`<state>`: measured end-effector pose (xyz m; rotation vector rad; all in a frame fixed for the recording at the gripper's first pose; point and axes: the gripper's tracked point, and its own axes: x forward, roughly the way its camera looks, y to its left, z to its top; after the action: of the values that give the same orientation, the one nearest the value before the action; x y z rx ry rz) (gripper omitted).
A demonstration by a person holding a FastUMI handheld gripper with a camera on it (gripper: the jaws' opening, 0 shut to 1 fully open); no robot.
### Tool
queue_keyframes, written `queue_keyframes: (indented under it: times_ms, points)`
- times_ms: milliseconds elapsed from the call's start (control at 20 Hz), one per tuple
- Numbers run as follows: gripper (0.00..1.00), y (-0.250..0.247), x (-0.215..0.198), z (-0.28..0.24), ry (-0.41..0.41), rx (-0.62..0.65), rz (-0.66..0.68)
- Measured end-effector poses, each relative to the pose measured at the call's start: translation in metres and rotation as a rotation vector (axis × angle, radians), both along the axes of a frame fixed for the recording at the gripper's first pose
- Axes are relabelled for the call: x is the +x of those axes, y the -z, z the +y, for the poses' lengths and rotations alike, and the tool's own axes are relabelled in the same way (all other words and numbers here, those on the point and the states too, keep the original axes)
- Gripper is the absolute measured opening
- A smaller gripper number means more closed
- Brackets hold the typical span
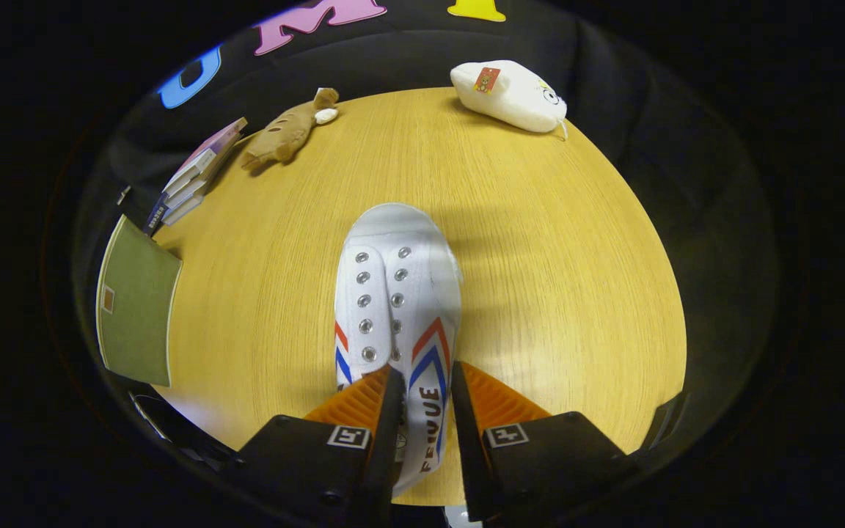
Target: Open the storage box then place both shoes into the box .Put the left shoe in first, then the right shoe, with the right side of both shoes facing outward in a uniform manner.
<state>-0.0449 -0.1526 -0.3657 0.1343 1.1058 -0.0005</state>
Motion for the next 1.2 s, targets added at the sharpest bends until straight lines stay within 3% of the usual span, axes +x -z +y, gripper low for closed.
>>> queue_keyframes:
  times_ms: [100,300,400,650,1200]
  points:
    - [0.40,-0.002,-0.001,-0.002,0.005,0.007,0.003]
    - [0.16,-0.002,0.010,-0.005,0.061,0.033,-0.024]
    - [0.08,0.000,0.009,-0.004,0.077,0.033,-0.026]
    - [0.08,-0.014,0.010,0.014,0.158,0.100,-0.041]
    - [0.08,-0.121,0.012,0.114,0.136,0.155,-0.134]
